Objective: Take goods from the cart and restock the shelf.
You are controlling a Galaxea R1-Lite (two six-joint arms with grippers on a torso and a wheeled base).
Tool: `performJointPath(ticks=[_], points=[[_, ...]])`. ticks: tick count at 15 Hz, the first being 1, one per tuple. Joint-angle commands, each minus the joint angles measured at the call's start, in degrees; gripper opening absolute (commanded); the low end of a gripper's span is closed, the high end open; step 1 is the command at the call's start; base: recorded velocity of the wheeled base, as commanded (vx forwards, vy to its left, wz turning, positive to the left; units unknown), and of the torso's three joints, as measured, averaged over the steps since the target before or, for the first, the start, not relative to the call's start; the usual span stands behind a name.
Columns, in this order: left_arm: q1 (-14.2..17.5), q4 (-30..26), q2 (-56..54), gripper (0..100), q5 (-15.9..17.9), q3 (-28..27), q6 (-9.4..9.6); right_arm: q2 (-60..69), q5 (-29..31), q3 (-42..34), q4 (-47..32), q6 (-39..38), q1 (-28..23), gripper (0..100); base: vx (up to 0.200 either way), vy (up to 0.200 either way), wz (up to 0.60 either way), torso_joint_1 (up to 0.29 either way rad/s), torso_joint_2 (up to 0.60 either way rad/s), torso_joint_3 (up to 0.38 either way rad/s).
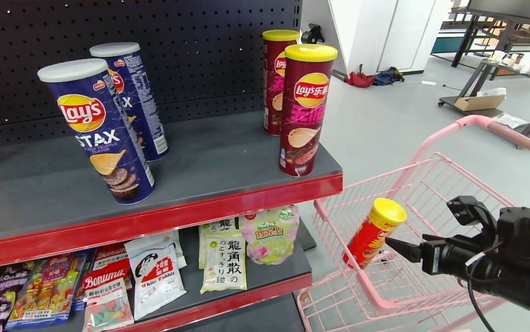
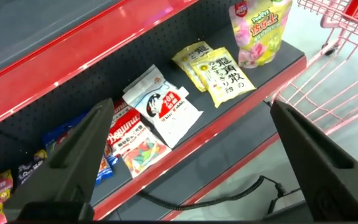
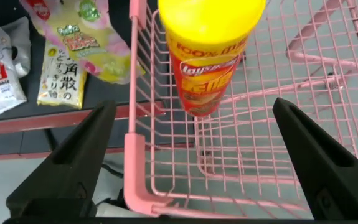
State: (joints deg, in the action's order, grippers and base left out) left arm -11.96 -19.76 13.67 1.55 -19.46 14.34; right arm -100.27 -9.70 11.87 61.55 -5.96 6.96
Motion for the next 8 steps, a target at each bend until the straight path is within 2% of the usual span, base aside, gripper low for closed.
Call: performJointPath(ticks=[1, 3, 8], points=[[0.0, 0.0, 0.5, 100, -0.1, -0.1, -0.01, -6.9, 0.0, 0.7, 3.6, -0.2, -0.4, 100, 0.0, 0.0, 0.0, 0.0, 0.0, 0.0], [0.0, 0.0, 0.5, 100, -0.1, -0.1, -0.01, -10.1, 0.0, 1.2, 6.3, -0.2, -0.3, 100, 0.0, 0.0, 0.0, 0.0, 0.0, 0.0], [0.1, 0.0, 0.8, 100, -0.2, -0.5, 0.25, -13.0, 0.0, 6.5, 6.7, -2.7, 0.1, 100, 0.0, 0.0, 0.0, 0.0, 0.0, 0.0]])
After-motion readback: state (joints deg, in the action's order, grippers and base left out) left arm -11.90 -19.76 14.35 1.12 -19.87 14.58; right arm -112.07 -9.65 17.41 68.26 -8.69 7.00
